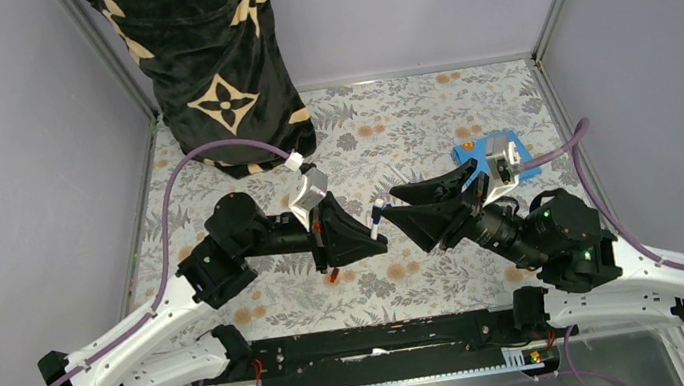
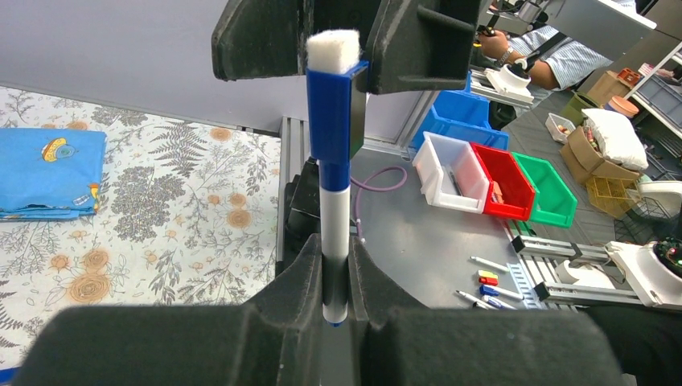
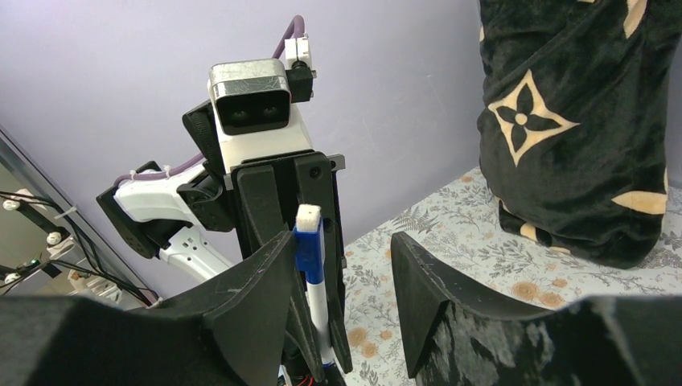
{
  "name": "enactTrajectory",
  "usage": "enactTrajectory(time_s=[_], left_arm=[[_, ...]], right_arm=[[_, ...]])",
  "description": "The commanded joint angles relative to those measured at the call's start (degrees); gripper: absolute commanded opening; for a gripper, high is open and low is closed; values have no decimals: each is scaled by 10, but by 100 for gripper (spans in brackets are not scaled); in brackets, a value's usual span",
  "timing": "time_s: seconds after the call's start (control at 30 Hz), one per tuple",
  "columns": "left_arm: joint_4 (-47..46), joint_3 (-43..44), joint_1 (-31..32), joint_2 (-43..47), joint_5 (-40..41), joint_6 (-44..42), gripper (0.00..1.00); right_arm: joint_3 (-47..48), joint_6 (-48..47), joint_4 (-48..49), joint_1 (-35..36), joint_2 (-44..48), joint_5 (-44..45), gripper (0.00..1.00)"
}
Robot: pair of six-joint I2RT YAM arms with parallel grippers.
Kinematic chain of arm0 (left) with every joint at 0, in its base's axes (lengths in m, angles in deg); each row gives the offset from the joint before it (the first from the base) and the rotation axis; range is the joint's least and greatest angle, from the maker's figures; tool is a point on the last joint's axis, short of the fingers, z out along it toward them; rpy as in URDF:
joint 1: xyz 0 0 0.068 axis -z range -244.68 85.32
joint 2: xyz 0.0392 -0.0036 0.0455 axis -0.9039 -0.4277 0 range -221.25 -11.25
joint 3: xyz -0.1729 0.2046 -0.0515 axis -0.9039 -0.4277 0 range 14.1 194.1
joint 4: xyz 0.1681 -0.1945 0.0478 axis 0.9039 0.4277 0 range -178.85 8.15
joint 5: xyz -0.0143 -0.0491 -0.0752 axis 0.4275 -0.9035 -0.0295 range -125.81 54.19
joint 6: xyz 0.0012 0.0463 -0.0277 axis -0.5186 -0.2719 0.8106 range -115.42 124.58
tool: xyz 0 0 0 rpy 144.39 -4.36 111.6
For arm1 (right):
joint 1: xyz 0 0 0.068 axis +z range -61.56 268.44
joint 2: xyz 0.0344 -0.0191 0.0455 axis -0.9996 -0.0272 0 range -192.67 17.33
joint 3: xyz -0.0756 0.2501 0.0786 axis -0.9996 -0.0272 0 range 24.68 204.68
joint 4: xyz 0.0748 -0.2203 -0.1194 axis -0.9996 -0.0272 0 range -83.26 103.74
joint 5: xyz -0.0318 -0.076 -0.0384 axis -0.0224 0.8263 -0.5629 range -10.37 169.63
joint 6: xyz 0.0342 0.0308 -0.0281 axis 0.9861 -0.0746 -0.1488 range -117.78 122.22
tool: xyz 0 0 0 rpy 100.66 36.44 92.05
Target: Insert the pens into the pen caps
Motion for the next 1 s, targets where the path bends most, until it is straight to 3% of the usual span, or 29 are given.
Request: enactTrajectory(time_s=[0.0,0.13,0.33,0.57,0.67,0.73,0.8,0.87,0.97], left_arm=[[3,20,1,4,-15,-11,0],[13,16,1,12,12,-17,0],[119,23,0,36,198,-43,0],[304,34,-16,4,457,-47,0],[376,33,-41,-48,513,-50,0],[396,22,-55,-83,531,-54,0],[408,16,-75,-122,539,-56,0],[418,16,-103,-165,532,-57,0],[417,18,-133,-222,525,-61,0]], right_arm=[[24,-10,16,5,-10,19,55],[25,-12,5,5,-12,18,55],[15,-13,-48,5,8,41,58],[4,71,-250,4,-23,210,70],[9,129,-337,2,-70,245,73],[19,161,-390,-22,-110,219,74],[24,166,-423,-87,-161,112,76],[6,170,-417,-161,-187,14,76],[-30,171,-386,-196,-201,-29,78]])
